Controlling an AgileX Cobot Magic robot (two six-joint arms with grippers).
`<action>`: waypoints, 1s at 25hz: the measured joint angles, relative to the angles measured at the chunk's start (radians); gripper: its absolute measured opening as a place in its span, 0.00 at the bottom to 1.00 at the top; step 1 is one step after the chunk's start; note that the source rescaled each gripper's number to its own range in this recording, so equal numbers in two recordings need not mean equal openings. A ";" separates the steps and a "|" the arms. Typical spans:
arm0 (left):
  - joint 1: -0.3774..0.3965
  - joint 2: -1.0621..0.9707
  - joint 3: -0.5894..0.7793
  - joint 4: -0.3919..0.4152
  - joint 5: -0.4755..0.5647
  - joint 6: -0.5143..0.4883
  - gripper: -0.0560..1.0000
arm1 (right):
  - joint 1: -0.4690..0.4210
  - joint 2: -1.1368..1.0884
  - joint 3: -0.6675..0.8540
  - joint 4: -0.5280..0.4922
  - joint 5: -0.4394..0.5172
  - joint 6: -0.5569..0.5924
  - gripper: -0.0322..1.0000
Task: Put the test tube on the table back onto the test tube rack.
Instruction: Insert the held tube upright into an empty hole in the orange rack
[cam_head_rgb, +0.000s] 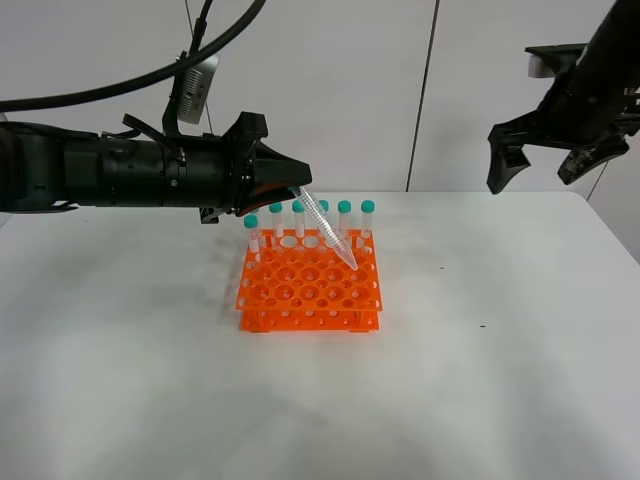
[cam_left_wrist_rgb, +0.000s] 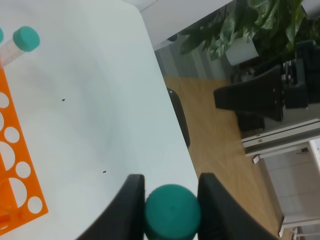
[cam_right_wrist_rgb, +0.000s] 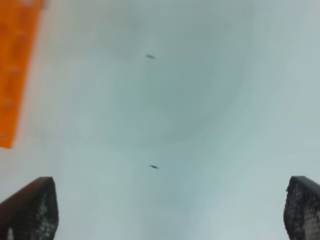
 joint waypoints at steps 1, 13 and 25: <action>0.000 0.000 0.000 0.000 0.000 0.000 0.05 | -0.021 0.000 0.001 0.000 0.001 0.000 1.00; 0.000 0.000 0.000 0.000 0.000 0.000 0.05 | -0.055 -0.259 0.425 0.021 -0.001 0.000 1.00; 0.000 0.000 0.000 0.000 0.000 0.000 0.05 | -0.055 -0.862 1.043 0.034 -0.096 -0.001 1.00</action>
